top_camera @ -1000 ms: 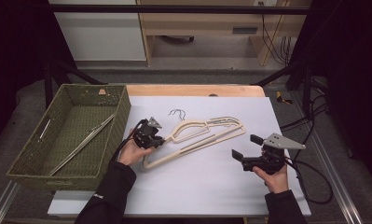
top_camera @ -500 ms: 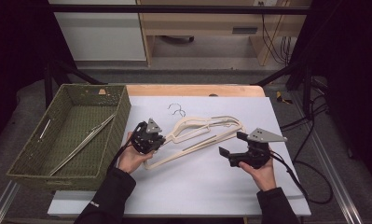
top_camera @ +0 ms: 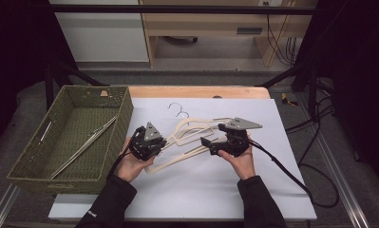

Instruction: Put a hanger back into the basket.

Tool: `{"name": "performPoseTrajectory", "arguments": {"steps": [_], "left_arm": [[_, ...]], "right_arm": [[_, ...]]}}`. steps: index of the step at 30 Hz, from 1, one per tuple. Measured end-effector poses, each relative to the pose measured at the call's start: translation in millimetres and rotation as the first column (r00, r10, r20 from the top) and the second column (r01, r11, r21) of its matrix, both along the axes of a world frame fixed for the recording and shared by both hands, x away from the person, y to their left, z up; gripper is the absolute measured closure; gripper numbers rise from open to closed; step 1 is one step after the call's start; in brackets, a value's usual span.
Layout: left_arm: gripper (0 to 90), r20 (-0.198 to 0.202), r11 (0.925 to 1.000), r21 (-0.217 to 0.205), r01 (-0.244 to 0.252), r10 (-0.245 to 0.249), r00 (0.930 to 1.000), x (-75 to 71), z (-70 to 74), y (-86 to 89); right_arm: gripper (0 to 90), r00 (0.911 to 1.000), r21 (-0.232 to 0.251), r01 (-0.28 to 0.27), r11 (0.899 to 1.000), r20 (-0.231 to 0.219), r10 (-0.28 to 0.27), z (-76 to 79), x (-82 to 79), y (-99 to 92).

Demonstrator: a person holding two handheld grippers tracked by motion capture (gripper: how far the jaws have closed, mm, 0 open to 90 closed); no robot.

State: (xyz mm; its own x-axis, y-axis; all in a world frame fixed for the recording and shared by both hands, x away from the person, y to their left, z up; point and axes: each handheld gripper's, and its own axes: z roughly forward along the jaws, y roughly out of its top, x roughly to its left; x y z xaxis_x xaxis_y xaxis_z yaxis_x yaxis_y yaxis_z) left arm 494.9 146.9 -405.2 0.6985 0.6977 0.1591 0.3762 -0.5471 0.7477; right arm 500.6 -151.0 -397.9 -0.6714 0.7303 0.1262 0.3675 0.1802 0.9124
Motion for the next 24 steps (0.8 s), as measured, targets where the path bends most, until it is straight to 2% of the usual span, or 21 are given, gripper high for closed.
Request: {"name": "performPoseTrajectory", "arguments": {"steps": [1, 4, 5, 8, 10, 11, 14, 17, 19, 24], "left_arm": [[79.9, 0.01, 0.9998, 0.017, 0.007, -0.007, 0.9999, -1.8, 0.4, 0.2], [79.8, 0.014, 0.9999, 0.011, 0.008, -0.008, 0.9999, -3.5, 0.4, -0.4], [79.9, 0.02, 0.9996, 0.025, 0.01, -0.01, 0.9998, -4.9, 0.9, -1.2], [79.9, 0.022, 0.9997, 0.021, 0.009, -0.009, 0.9997, -6.3, 1.1, -2.4], [79.9, 0.027, 0.9999, 0.009, 0.006, -0.006, 0.9996, -8.4, 0.4, -5.1], [79.9, 0.028, 0.9995, 0.029, 0.013, -0.013, 0.9995, -9.8, 1.1, -5.8], [79.8, 0.035, 0.9994, 0.032, 0.011, -0.012, 0.9993, -11.3, 1.4, -7.6], [79.9, 0.044, 0.9993, 0.035, 0.01, -0.012, 0.999, -14.1, 2.1, -9.6], [79.9, 0.05, 0.9986, 0.051, 0.015, -0.017, 0.9986, -15.4, 2.6, -10.2], [79.8, 0.06, 0.9989, 0.045, 0.009, -0.012, 0.9981, -17.5, 2.5, -11.8]], "right_arm": [[11.0, 1.0, 0.007, 0.006, 1.0, -0.004, -0.006, 0.7, 9.1, 8.2], [12.0, 0.9999, 0.008, 0.008, 1.0, -0.006, -0.008, 1.8, 16.4, 14.4], [12.9, 0.9998, 0.011, 0.012, 1.0, -0.015, -0.012, 3.0, 24.7, 20.6], [14.4, 0.9996, 0.016, 0.017, 1.0, -0.022, -0.017, 3.8, 33.4, 27.5], [16.2, 0.9992, -0.001, 0.02, 1.0, -0.035, -0.02, 2.8, 43.2, 34.1], [16.8, 0.9989, -0.002, 0.018, 1.0, -0.043, -0.018, 2.0, 46.6, 36.3], [19.2, 0.9974, -0.015, 0.03, 0.999, -0.065, -0.031, -0.5, 55.2, 41.5], [20.3, 0.9967, -0.043, 0.04, 0.998, -0.068, -0.043, -2.4, 63.4, 47.5], [22.2, 0.9961, -0.045, 0.042, 0.998, -0.076, -0.046, -3.5, 68.5, 50.8], [25.5, 0.9949, -0.053, 0.05, 0.997, -0.085, -0.055, -5.3, 76.4, 57.7]]}}
